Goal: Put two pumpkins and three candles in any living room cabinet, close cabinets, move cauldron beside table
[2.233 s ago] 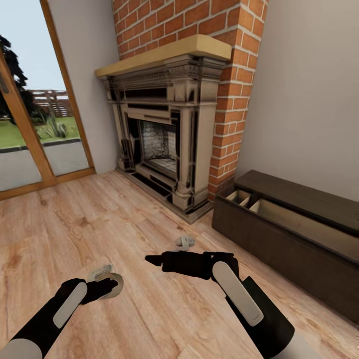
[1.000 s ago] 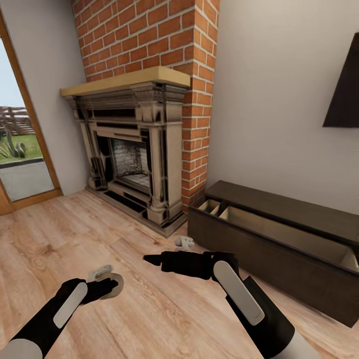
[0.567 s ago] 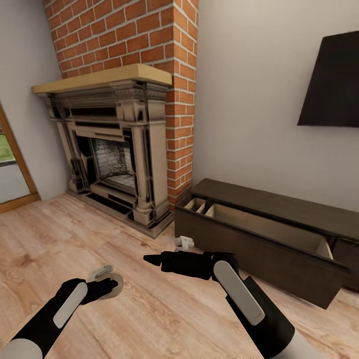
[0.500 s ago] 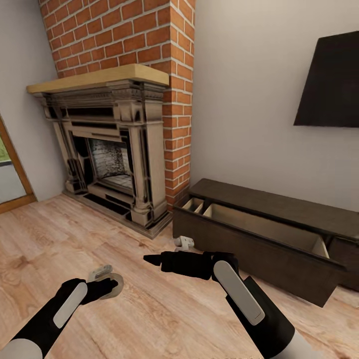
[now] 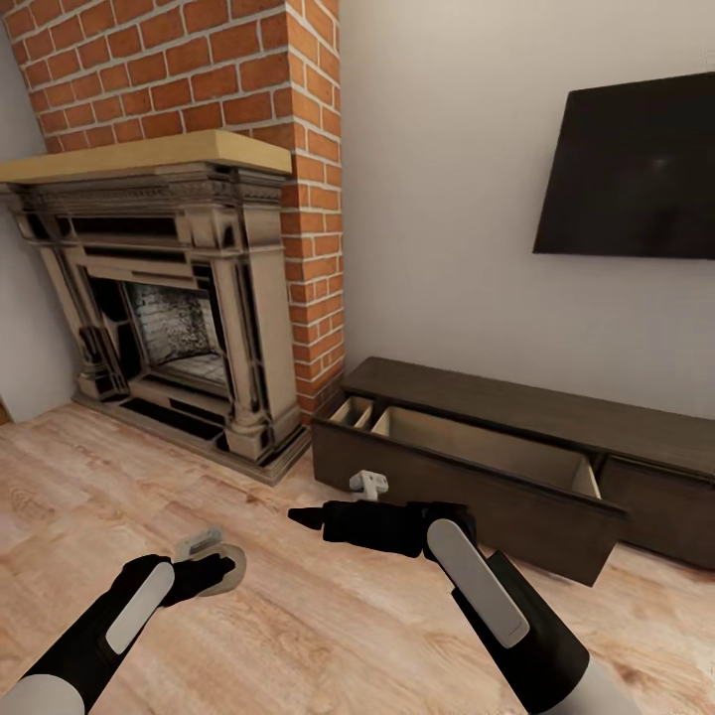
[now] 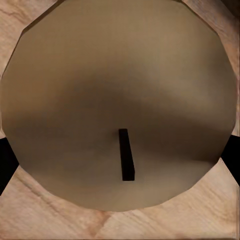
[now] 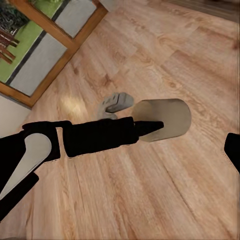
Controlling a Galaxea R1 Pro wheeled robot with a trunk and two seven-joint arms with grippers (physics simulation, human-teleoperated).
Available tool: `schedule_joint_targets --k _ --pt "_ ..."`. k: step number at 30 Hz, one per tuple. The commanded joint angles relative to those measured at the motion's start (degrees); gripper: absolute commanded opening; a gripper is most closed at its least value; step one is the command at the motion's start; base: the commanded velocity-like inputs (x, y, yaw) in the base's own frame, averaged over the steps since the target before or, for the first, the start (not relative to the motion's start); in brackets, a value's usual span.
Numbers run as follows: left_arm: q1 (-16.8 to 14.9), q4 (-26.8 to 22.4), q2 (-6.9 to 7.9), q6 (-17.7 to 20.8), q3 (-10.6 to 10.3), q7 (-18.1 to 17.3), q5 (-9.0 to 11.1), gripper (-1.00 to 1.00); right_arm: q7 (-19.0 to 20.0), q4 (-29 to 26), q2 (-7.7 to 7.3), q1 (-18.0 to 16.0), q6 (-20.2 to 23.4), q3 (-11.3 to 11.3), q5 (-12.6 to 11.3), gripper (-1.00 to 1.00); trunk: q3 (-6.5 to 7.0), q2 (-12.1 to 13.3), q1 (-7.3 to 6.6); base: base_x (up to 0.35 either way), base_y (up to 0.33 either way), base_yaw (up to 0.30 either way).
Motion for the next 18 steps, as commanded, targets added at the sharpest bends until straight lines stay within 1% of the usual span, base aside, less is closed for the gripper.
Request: schedule_joint_targets --k 1,5,7,18 --pt "0.0 -0.1 0.08 0.1 -0.2 0.6 0.6 -1.00 -0.6 0.0 -0.03 -0.1 0.0 0.1 -0.6 1.00 0.11 0.4 -0.24 0.000 0.000 -0.160" --pt "0.0 -0.1 0.08 0.1 -0.2 0.6 0.6 -1.00 -0.6 0.0 -0.03 -0.1 0.0 0.1 -0.6 1.00 0.84 2.0 -1.11 0.000 0.000 -0.067" --pt "0.0 -0.1 0.08 0.0 -0.2 0.6 0.6 -1.00 -0.6 0.0 -0.07 -0.1 0.0 0.1 -0.6 1.00 1.25 2.8 -1.55 0.000 0.000 -0.172" --pt "0.0 -0.1 0.08 0.0 -0.2 0.6 0.6 -1.00 -0.5 0.0 -0.55 -0.1 -0.1 0.1 -0.6 1.00 3.67 7.2 -3.97 0.000 0.000 -0.248"
